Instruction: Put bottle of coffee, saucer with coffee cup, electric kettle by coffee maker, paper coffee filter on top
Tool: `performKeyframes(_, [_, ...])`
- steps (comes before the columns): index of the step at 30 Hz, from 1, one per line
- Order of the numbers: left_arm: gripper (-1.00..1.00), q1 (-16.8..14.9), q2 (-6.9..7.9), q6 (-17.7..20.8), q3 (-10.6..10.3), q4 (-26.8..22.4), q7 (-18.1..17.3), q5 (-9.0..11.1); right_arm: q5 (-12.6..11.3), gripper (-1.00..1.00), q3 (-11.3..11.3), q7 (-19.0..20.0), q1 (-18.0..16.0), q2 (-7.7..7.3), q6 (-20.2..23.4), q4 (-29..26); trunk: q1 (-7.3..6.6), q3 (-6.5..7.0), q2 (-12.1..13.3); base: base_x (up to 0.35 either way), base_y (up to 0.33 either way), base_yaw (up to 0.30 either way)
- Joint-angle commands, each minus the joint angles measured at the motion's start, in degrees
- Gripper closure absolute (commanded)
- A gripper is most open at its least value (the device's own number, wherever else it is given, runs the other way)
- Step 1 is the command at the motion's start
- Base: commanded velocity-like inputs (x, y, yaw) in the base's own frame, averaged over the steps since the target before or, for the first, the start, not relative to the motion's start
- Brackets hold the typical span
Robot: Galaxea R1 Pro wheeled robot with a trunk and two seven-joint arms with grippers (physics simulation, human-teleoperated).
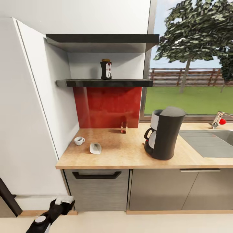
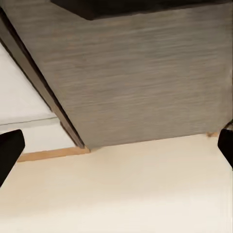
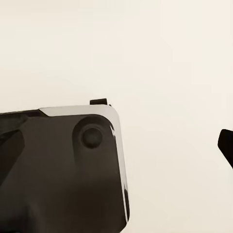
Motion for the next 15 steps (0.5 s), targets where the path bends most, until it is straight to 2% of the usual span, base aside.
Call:
performKeyframes(1, [-1.00, -0.26, -0.01, 0.29, 0.32, -0.50, -1.62, -0.64, -0.56, -1.00, 0.03, 0.07, -0.02, 0.00, -0.23, 0.06, 0.02, -0.03, -0.04, 0.000, 0.000, 0.000])
performKeyframes(3, [-1.00, -0.78, 0.16, 2.54, 0.13, -2.74, -6.40, -0.68, -0.55, -1.00, 0.03, 0.07, -0.02, 0.03, -0.23, 0.08, 0.02, -0.03, -0.04, 0.000, 0.000, 0.000])
performKeyframes(6, [-1.00, -0.99, 0.39, 5.69, -0.61, -6.06, -11.58, -0.72, -0.55, -1.00, 0.03, 0.07, -0.02, 0.07, -0.23, 0.09, 0.02, -0.03, -0.04, 0.000, 0.000, 0.000])
performKeyframes(8, [-1.00, -1.10, 0.58, 8.84, -1.70, -10.22, -16.74, -0.75, -0.56, -1.00, 0.03, 0.07, -0.02, 0.08, -0.23, 0.09, 0.02, -0.03, -0.04, 0.000, 0.000, 0.000])
performKeyframes(10, [-1.00, -1.21, 0.67, 10.46, -2.16, -12.42, -19.15, -0.76, -0.56, -1.00, 0.03, 0.07, -0.02, 0.09, -0.23, 0.10, 0.02, -0.03, -0.04, 0.000, 0.000, 0.000])
performKeyframes(12, [-1.00, -1.81, 0.75, 14.04, -2.72, -16.48, -23.28, -0.76, -0.55, -1.00, 0.03, 0.07, -0.02, 0.09, -0.23, 0.15, 0.02, -0.03, -0.04, 0.000, 0.000, 0.000])
performKeyframes(15, [-1.00, -3.09, 0.75, 17.86, -2.95, -19.37, -26.62, -0.71, -0.55, -1.00, 0.03, 0.07, -0.02, 0.11, -0.23, 0.17, 0.02, -0.03, -0.04, 0.000, 0.000, 0.000])
